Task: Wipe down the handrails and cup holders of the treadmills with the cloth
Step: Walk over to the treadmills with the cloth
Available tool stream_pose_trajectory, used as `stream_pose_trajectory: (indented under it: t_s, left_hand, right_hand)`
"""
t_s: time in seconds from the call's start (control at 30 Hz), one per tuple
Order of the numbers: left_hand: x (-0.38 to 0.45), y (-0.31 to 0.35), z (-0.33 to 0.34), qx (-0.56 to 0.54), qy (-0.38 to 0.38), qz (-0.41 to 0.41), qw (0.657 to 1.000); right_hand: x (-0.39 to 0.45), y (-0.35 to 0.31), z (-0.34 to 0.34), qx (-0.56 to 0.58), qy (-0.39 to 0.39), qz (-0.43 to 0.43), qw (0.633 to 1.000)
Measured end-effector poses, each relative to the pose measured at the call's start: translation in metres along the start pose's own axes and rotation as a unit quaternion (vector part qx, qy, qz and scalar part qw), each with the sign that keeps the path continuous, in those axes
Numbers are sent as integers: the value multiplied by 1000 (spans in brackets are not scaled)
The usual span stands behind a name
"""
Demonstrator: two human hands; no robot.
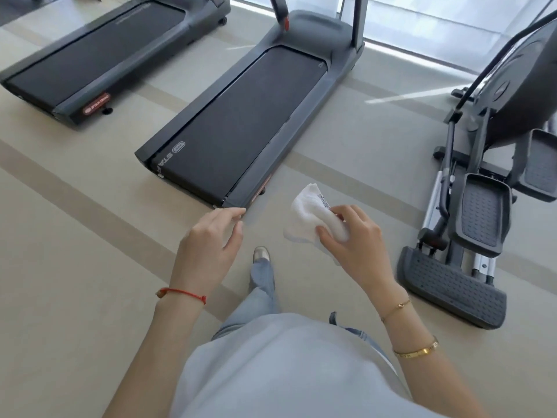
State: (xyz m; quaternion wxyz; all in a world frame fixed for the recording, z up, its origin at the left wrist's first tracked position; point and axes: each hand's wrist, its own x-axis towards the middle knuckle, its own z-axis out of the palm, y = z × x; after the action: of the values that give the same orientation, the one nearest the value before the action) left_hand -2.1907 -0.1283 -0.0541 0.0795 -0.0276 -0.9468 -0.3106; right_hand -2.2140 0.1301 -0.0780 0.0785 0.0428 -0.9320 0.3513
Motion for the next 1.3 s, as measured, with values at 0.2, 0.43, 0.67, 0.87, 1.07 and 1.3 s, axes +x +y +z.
stream_pose_trajectory:
  t_s: [0.2, 0.43, 0.67, 0.87, 1.07, 1.3]
  left_hand:
    - [131, -20, 18, -5, -5, 22, 1000]
    - [291, -26, 26, -4, -18, 73, 997]
    - [410, -14, 51, -6, -62, 110, 992]
    - [504, 8, 95, -7, -75, 114, 991]
    - [605, 50, 149, -13, -60, 100, 993]
    - [708, 112, 202, -25, -32, 65, 997]
  right_hand:
    - [115, 16, 22, -5, 21, 15, 1000]
    - [248, 28, 27, -5, 62, 49, 997]
    - [342, 50, 22, -7, 87, 82, 993]
    - [431, 95, 14, -20, 103, 75, 992]
    - [537, 158, -22, -25, 101, 73, 992]
    - [659, 224, -76, -35, 72, 49, 996]
